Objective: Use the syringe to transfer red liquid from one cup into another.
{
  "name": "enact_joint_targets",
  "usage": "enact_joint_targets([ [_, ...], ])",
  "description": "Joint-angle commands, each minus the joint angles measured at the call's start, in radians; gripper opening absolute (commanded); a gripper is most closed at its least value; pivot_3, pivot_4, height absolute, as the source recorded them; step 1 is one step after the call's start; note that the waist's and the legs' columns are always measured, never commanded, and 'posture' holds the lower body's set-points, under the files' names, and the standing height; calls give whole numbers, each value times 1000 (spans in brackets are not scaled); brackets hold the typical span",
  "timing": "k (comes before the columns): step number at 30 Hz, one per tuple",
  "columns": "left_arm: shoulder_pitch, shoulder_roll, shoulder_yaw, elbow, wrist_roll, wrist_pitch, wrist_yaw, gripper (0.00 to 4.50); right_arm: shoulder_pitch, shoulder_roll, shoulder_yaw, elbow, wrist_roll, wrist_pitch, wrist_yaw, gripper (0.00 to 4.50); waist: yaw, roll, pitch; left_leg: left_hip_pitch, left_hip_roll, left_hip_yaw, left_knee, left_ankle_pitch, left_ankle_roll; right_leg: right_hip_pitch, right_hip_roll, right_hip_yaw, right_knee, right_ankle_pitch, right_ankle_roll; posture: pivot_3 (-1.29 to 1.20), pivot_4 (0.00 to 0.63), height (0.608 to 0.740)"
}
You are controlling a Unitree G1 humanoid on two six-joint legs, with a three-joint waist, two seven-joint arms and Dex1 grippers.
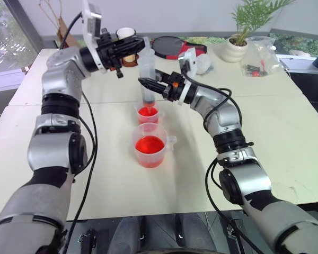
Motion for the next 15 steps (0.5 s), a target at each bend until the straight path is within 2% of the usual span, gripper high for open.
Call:
enact_joint_targets([
  [1,27,-52,-39,-8,3,24,-15,113,-105,42,-27,-90,48,-39,-9,1377,0,0,0,0,0,0,0,0,0,0,0,0,0,0,0,0,150,740],
  [15,37,-59,-46,-4,6,30,3,113,-115,49,-31,-101,53,-44,-21,1377,0,0,0,0,0,0,0,0,0,0,0,0,0,0,0,0,150,740],
])
